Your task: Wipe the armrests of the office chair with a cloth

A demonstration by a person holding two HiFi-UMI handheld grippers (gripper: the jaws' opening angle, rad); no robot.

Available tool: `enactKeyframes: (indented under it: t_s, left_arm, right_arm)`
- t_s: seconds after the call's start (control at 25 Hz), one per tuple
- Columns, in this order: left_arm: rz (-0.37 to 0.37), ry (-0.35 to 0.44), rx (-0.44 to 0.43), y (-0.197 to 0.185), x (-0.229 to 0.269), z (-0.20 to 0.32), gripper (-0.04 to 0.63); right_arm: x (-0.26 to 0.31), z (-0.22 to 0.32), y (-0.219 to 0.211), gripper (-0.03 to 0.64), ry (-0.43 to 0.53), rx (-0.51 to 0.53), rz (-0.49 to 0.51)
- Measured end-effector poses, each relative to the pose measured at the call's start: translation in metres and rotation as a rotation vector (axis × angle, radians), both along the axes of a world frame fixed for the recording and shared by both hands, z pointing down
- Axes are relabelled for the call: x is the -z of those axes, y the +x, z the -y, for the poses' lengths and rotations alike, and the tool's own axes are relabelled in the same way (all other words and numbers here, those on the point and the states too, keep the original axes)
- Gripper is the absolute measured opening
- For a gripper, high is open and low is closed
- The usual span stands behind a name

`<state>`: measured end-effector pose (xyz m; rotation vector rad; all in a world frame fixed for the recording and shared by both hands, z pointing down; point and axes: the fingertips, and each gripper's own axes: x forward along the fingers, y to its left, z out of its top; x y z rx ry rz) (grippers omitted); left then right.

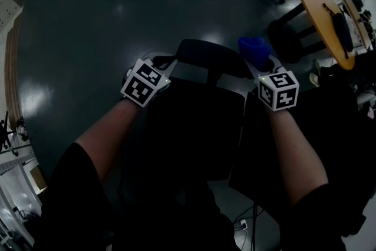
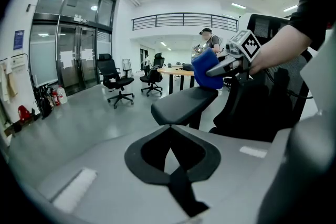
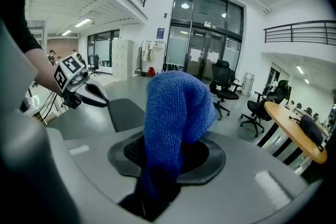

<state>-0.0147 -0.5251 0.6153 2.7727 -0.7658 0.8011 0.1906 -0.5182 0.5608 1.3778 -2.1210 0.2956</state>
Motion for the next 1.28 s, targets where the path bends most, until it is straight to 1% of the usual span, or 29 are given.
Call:
enactKeyframes:
  t_s: [0.2, 0.44, 0.88, 1.12, 1.28]
  left_arm:
    - [0.002, 0.002, -0.005, 0.003, 0.001, 0.001, 0.018]
    - [-0.004, 0.009, -0.002, 0.003, 0.000, -0.001, 0.018]
    - [-0.005, 0.001, -0.010, 0.006, -0.005, -0.005, 0.018]
    - [0.000, -0.009, 0.004, -0.001, -0.008, -0.010, 0.018]
    - [0.005, -0.021, 0.021, -0.017, -0.011, -0.023, 0.018]
  right_arm:
    - [-0.006, -0.007, -0.034, 0.135, 0.001, 0.018, 0.077]
    - [-0.006, -0.001, -0.090, 0.135, 0.002, 0.096, 0.108]
    - [0.001, 0.016, -0.178, 0.135, -0.010, 0.177, 0.198]
    - [0.004, 0.010, -0.228, 0.135, -0.029, 0.238, 0.236]
    - [0.006, -0.012, -0.265, 0.135, -0.053, 0.278, 0.275]
